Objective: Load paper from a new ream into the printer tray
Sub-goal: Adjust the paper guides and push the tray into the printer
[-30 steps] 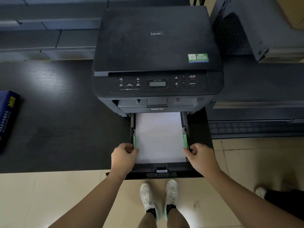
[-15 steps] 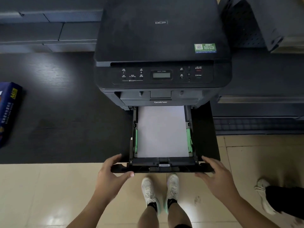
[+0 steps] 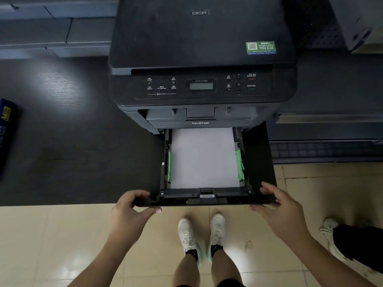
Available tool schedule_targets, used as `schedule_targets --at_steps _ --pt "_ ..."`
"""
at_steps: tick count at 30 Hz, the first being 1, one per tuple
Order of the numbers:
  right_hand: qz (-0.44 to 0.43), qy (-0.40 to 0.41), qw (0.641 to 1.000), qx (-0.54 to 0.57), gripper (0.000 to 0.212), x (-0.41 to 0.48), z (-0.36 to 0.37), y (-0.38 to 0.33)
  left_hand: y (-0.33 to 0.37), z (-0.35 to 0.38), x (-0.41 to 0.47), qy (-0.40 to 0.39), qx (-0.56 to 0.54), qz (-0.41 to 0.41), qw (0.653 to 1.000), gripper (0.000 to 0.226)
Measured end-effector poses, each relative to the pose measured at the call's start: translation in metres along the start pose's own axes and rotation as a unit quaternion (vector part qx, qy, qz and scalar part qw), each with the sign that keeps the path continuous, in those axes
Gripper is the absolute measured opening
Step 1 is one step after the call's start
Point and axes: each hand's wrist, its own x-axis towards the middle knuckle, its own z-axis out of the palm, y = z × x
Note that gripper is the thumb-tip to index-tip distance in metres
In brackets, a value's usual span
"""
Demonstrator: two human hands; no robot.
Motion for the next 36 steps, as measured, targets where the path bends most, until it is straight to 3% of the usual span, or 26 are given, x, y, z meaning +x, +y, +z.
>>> schedule_targets --at_steps 6,12,20,25,28,32,36 --pt "0.032 -0.003 0.999 0.031 0.087 0.024 0.003 -0.005 0.006 0.006 0.025 -0.002 -0.002 -0.003 1.000 0.053" --pt "0.096 0.059 0.987 0.116 0.079 0.018 0.025 -0.006 0.000 0.020 0.028 0.043 -0.119 -0.062 0.990 0.085" --pt "0.118 0.061 0.968 0.215 0.088 0.063 0.032 -0.029 0.030 0.032 0.067 0.066 -0.139 -0.070 0.986 0.085" --pt "0.061 0.027 0.979 0.193 0.065 0.116 0.023 -0.049 0.059 0.037 0.108 0.063 -0.144 -0.039 0.987 0.089" --pt "0.051 0.023 0.985 0.161 0.072 0.146 0.020 -0.060 0.071 0.039 0.134 0.068 -0.126 -0.017 0.989 0.079" --pt "0.056 0.023 0.991 0.118 0.078 0.169 0.020 -0.061 0.080 0.040 0.155 0.066 -0.127 0.006 0.990 0.045" --pt "0.073 0.043 0.988 0.127 0.065 0.178 0.024 -0.064 0.084 0.045 0.163 0.062 -0.156 0.006 0.986 0.047"
